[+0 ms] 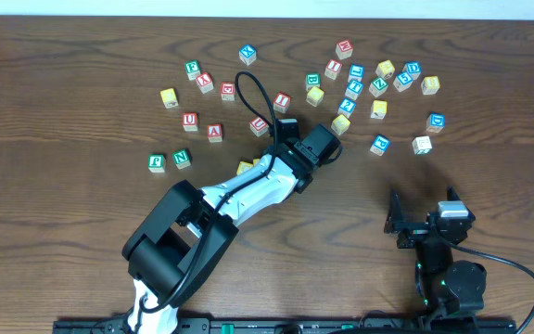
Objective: Spell out CORL
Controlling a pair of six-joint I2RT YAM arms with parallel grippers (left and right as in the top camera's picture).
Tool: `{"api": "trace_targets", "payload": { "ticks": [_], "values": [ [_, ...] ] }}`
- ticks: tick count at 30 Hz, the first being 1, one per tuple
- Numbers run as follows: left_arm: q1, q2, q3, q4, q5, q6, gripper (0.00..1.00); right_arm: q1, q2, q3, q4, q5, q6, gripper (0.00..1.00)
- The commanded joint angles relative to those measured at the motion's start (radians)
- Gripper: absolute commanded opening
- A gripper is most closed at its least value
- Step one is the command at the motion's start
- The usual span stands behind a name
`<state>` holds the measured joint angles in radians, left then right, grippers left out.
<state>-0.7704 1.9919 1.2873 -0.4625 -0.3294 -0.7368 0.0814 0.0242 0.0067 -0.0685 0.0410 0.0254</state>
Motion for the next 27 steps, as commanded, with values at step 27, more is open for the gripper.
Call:
{"api": "trace_targets", "payload": {
  "ticks": [27],
  "values": [
    [0.002, 0.06, -0.01, 0.01, 0.023, -0.013, 0.41, -0.005, 0.0, -0.001, -0.003, 0.001, -0.004, 0.99]
  ]
}}
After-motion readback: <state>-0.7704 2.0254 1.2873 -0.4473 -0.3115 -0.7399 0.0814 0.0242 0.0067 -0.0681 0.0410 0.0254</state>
